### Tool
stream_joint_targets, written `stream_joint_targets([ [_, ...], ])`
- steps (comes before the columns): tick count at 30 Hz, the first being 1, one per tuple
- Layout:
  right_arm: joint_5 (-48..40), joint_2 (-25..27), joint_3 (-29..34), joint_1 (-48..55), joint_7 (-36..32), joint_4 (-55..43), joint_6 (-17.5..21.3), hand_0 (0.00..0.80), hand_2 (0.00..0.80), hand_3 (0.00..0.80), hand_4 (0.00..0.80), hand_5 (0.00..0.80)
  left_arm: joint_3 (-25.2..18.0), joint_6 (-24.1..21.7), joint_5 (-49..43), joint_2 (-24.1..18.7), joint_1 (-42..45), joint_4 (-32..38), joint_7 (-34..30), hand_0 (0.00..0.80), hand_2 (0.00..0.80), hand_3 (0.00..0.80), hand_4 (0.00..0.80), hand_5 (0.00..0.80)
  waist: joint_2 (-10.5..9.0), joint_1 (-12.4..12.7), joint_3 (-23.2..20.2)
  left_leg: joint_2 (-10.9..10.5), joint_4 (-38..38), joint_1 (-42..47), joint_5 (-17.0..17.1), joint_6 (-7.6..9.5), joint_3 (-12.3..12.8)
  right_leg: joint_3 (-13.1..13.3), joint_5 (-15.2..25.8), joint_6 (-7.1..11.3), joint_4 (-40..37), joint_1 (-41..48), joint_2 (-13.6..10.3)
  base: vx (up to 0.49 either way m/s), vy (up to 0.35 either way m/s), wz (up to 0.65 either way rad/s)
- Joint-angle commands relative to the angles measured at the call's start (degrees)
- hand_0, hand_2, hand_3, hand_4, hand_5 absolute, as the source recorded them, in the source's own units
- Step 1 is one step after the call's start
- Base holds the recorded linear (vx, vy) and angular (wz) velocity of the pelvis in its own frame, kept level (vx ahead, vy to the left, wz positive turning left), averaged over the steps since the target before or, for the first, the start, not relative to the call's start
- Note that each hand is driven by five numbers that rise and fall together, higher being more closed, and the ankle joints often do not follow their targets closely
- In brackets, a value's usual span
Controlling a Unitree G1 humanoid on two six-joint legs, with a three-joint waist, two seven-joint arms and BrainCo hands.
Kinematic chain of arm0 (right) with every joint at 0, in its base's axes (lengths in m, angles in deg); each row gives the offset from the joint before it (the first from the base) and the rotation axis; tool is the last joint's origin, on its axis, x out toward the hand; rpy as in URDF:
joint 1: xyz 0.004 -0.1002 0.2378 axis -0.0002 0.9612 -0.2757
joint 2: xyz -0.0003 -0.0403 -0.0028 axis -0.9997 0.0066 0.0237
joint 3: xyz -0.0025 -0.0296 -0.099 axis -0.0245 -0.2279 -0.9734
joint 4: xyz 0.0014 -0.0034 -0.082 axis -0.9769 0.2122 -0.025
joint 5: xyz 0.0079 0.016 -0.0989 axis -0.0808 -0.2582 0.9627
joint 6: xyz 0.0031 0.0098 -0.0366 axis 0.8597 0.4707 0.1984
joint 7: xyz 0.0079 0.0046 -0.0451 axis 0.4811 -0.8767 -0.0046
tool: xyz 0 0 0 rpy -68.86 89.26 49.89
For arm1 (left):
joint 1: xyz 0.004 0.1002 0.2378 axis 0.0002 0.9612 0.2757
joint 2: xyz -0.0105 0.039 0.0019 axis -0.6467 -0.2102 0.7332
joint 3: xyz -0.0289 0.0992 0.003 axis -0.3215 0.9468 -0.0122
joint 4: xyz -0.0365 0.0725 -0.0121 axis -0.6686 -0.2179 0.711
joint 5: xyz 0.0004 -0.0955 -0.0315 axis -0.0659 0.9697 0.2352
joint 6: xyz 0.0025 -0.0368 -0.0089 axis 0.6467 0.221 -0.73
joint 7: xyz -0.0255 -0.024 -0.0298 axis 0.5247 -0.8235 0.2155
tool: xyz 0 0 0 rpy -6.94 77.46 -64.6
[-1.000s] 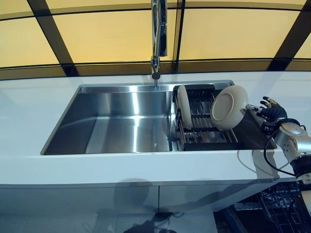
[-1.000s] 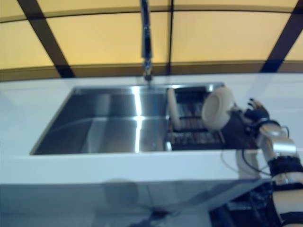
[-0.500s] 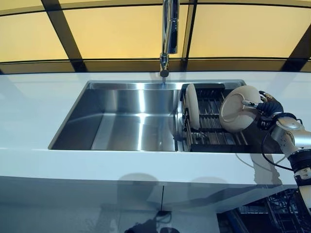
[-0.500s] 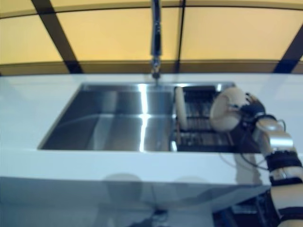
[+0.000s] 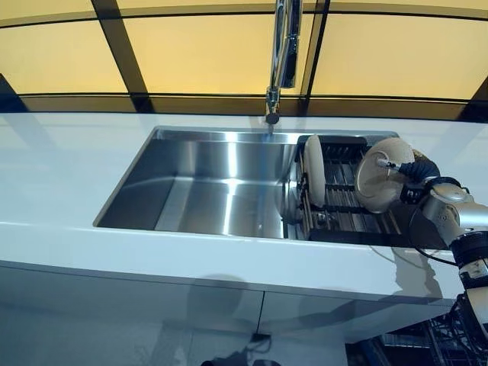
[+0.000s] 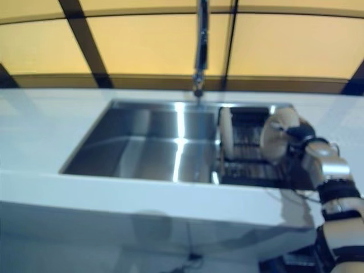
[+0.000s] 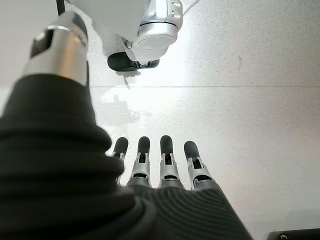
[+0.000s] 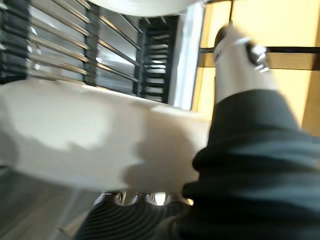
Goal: Take plates into dishwasher
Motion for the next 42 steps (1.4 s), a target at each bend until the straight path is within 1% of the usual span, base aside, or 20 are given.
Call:
stream_joint_targets([
  [1, 0.54, 1.60, -3.10, -8.26, -0.88, 0.95, 1.72, 0.800, 0.800, 0.800, 0.800, 0.800, 3.79, -0.41, 0.27, -1.32, -2.21, -3.53, 0.06, 0.000, 0.000, 0.000, 0.000, 0.000, -1.60, 1.27, -0.10, -1.51, -0.28, -0.68, 0.76, 1.04, -1.10, -1.20, 0.40, -1.46, 0.88, -0.27, -2.15, -0.033, 0.011, 0.08],
  [5, 2.21, 1.58, -3.83, -8.79, -0.35, 1.46, 2.03, 0.800, 0.800, 0.800, 0.800, 0.800, 3.57, -0.54, -0.08, -1.32, -2.24, -3.61, -0.04, 0.000, 0.000, 0.000, 0.000, 0.000, -1.66, 1.30, -0.02, -1.53, -0.28, -0.62, 0.77, 1.03, -1.05, -1.27, 0.43, -1.44, 0.87, -0.20, -2.20, -0.005, 0.002, 0.02],
  [8, 4.34, 2.36, -4.07, -9.21, 1.29, 2.12, 2.69, 0.800, 0.800, 0.800, 0.800, 0.800, 3.80, -0.55, -0.34, -1.36, -2.26, -3.24, -0.17, 0.000, 0.000, 0.000, 0.000, 0.000, -1.80, 1.25, -0.23, -1.56, -0.28, -0.37, 0.67, 1.06, -0.94, -1.21, 0.52, -1.30, 0.89, -0.12, -2.22, 0.000, 0.000, 0.00],
  [12, 5.38, 2.74, -4.48, -9.61, 1.82, 1.71, 2.56, 0.800, 0.800, 0.800, 0.800, 0.800, 4.12, -0.25, 0.08, -1.30, -2.23, -2.99, -0.33, 0.000, 0.000, 0.000, 0.000, 0.000, -1.93, 1.07, -0.50, -1.60, -0.28, -0.06, 0.55, 1.13, -0.81, -1.02, 0.59, -1.22, 0.83, 0.02, -2.22, 0.000, 0.000, 0.00],
  [18, 5.78, 3.32, -4.14, -8.98, 4.83, 0.24, 4.41, 0.800, 0.800, 0.800, 0.800, 0.800, 4.22, -0.03, -0.13, -1.34, -1.89, -2.77, -0.26, 0.000, 0.000, 0.000, 0.000, 0.000, -2.28, 0.71, -1.15, -1.40, -0.28, 0.67, 0.28, 1.14, -0.38, -0.65, 0.58, -1.09, 0.67, 0.45, -2.04, 0.000, 0.000, 0.00],
  [25, 5.41, 4.12, -3.90, -8.92, 7.19, -2.36, 5.03, 0.800, 0.800, 0.800, 0.800, 0.800, 4.04, -0.08, -0.46, -1.26, -1.27, -2.90, -0.12, 0.000, 0.000, 0.000, 0.000, 0.000, -3.11, 0.05, -2.48, -0.92, -0.28, 1.75, -0.04, 1.00, 0.67, -0.17, 0.55, -0.89, 0.34, 1.15, -1.84, 0.006, 0.030, -0.01],
  [34, 5.57, 10.45, -4.74, -10.31, 7.73, -3.40, 3.56, 0.800, 0.800, 0.800, 0.800, 0.800, 3.69, 0.72, 0.42, -1.20, -0.95, -3.04, 0.29, 0.000, 0.000, 0.000, 0.000, 0.000, -5.41, -1.71, -5.67, -0.37, -0.28, 3.76, -1.04, 1.21, 2.89, 1.29, 0.49, -0.49, 0.17, 1.94, -1.34, 0.020, 0.077, -0.04],
  [39, 6.03, 14.99, -5.37, -11.28, 5.45, -2.90, 2.57, 0.800, 0.800, 0.800, 0.800, 0.800, 3.02, 1.59, 0.56, -1.36, -1.39, -3.88, 0.68, 0.000, 0.000, 0.000, 0.000, 0.000, -7.01, -3.24, -7.03, -0.20, -0.28, 5.00, -1.82, 1.56, 4.60, 2.86, 0.88, -0.08, 0.17, 1.91, -1.26, 0.004, 0.092, -0.15],
  [42, 5.75, 17.48, -5.15, -11.09, 4.41, -2.80, 2.62, 0.800, 0.800, 0.800, 0.800, 0.800, 2.59, 2.12, 0.35, -1.36, -1.53, -4.40, 1.29, 0.000, 0.000, 0.000, 0.000, 0.000, -7.81, -4.20, -7.64, -0.12, -0.28, 5.66, -2.26, 1.79, 5.67, 3.95, 1.20, 0.23, 0.17, 1.76, -1.26, -0.014, 0.084, -0.24],
])
